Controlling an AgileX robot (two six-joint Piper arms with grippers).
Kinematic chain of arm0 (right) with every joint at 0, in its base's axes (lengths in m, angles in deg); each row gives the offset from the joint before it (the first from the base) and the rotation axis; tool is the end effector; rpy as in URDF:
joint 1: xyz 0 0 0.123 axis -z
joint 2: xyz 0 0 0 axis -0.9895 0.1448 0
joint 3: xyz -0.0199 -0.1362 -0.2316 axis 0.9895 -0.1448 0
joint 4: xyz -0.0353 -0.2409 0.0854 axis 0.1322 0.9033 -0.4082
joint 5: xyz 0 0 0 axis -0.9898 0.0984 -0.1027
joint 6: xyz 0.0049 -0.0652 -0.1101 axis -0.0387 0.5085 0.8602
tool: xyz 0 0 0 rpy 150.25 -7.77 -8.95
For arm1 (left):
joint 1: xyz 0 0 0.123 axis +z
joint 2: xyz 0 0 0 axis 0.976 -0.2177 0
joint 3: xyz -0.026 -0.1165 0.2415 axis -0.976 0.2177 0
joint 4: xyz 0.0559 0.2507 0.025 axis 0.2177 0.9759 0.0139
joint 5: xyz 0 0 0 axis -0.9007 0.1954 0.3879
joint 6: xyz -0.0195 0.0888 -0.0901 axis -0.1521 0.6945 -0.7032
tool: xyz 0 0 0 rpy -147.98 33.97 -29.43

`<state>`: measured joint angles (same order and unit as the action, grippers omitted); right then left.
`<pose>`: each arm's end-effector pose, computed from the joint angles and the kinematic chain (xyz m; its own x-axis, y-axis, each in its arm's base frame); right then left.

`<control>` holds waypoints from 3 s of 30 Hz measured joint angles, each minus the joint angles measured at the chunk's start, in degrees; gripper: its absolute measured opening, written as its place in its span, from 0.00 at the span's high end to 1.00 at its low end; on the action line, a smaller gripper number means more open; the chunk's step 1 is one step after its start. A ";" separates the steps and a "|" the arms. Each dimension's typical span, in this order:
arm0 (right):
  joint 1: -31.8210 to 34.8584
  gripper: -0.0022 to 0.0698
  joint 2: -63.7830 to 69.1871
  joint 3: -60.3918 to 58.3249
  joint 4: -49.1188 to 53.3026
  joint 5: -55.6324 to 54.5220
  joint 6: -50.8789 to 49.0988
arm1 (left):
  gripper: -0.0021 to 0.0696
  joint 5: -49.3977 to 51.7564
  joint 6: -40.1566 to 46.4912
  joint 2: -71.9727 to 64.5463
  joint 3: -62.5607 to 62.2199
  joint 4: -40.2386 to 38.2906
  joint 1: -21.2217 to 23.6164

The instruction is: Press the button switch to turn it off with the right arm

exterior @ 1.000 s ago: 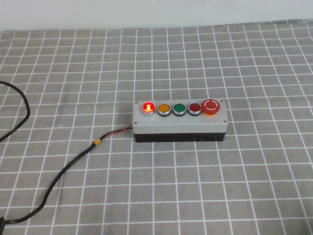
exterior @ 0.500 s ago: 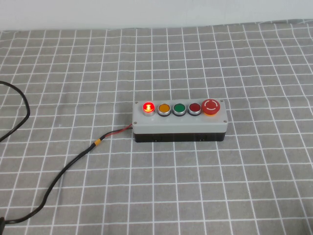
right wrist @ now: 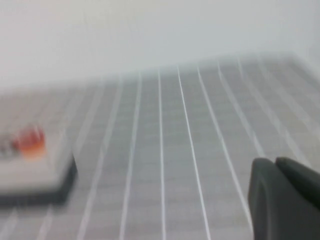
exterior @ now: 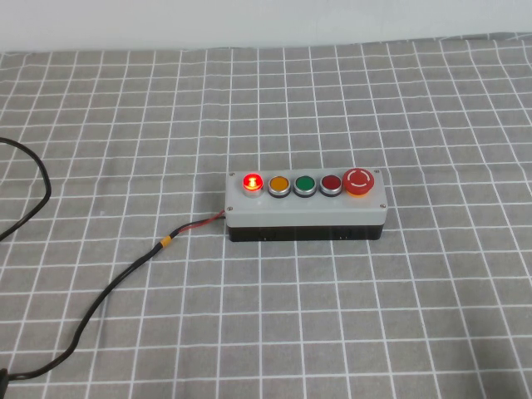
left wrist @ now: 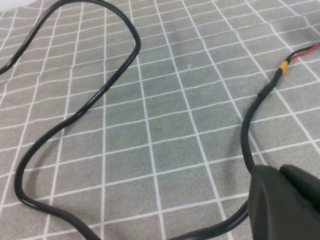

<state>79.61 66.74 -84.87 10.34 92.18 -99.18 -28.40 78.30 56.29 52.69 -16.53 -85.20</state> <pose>0.1154 0.0030 0.1901 -0.0693 0.1556 -0.9854 -0.0157 0.9875 0.1570 0.1092 -0.0095 0.1599 -0.2717 0.2618 -0.9261 0.1608 0.9611 0.2245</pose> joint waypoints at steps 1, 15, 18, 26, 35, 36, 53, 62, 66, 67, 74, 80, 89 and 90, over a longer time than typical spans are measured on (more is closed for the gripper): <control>0.00 0.99 0.00 0.00 0.31 -2.69 0.00 | 0.98 0.00 0.00 0.00 0.00 0.00 0.00; 0.00 0.99 0.00 2.17 0.62 -47.52 -0.76 | 0.98 0.00 0.00 0.00 0.00 0.00 0.00; 0.00 0.99 0.00 7.66 0.62 -44.19 -2.92 | 0.98 0.00 0.00 0.00 0.00 0.00 0.00; 0.00 0.99 4.34 27.18 0.53 -19.03 -6.70 | 0.98 0.00 0.00 0.00 0.00 0.00 0.00; 0.00 0.99 25.97 44.94 -3.16 16.47 -6.96 | 0.98 0.00 0.00 0.00 0.00 0.00 0.00; 0.00 0.99 28.09 45.95 -3.30 19.20 -5.76 | 0.98 0.00 0.00 0.00 0.00 0.00 0.00; 0.00 0.99 53.51 48.49 -54.01 24.80 46.20 | 0.98 0.00 0.00 0.00 0.00 -0.13 0.00; -7.31 0.99 70.19 59.20 -59.28 30.40 53.99 | 0.98 0.00 0.00 0.00 0.00 -0.13 0.00; -14.55 0.99 76.91 65.97 -51.46 29.22 47.24 | 0.98 0.00 0.00 0.00 0.00 -0.13 0.00; -16.10 0.99 78.44 67.91 -48.51 29.09 44.60 | 0.98 0.00 0.00 0.00 0.00 -0.13 0.00; -28.37 0.99 92.31 81.27 -25.92 30.15 26.10 | 0.98 0.00 0.00 0.00 0.00 -0.13 0.00; -33.40 0.99 103.72 93.02 -13.66 33.49 16.08 | 0.98 0.00 0.00 0.00 0.00 -0.13 0.00; -34.41 0.99 115.40 104.58 -12.24 34.49 13.55 | 0.98 0.00 0.00 0.00 0.00 -0.13 0.00; -34.65 0.99 116.29 105.20 -12.24 34.64 13.55 | 0.98 0.00 0.00 0.00 0.00 -0.13 0.00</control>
<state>44.96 183.03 20.33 -1.90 126.82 -85.62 -28.40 78.30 56.29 52.69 -16.65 -85.20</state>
